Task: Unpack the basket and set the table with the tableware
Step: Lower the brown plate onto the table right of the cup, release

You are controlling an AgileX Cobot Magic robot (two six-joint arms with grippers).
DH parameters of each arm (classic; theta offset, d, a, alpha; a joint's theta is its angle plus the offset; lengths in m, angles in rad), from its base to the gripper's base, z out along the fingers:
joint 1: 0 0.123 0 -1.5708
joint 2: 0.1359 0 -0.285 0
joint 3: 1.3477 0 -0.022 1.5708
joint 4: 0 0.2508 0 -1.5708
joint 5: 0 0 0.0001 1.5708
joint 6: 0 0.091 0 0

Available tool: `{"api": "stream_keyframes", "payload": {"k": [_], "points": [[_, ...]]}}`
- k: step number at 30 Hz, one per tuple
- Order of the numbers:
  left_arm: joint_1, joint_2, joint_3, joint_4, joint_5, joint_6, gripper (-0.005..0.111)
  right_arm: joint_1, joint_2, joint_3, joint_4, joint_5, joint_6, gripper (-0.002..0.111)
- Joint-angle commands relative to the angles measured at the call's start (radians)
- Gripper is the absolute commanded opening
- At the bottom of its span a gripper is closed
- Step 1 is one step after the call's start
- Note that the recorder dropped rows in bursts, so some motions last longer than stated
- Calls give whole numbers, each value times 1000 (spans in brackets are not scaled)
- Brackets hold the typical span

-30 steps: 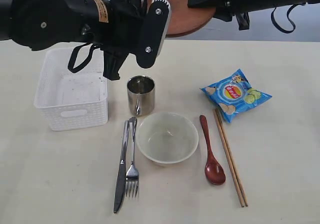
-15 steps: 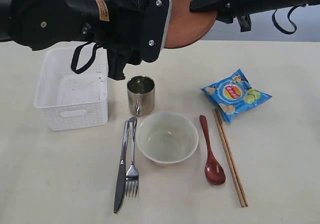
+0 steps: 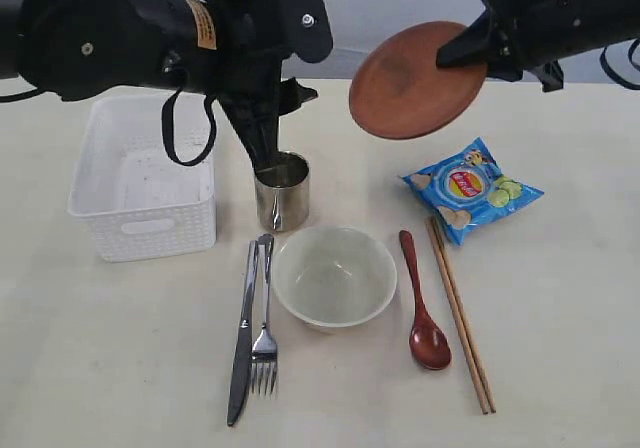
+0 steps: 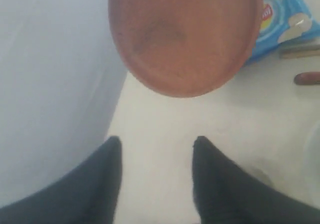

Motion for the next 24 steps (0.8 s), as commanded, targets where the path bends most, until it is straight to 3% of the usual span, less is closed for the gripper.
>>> {"api": "stream_keyframes", "payload": {"k": [1, 8, 18, 24], "points": [[-6, -9, 6, -8, 118, -225, 1, 7, -3, 73, 4, -100, -7, 0], [-6, -9, 6, -178, 245, -324, 0, 29, 34, 183, 75, -145, -34, 0], [-2, -9, 13, -320, 189, -280, 0, 127, 109, 196, 167, -303, -107, 0], [17, -60, 88, -345, 113, -262, 0, 139, 133, 196, 167, -351, -107, 0]]}}
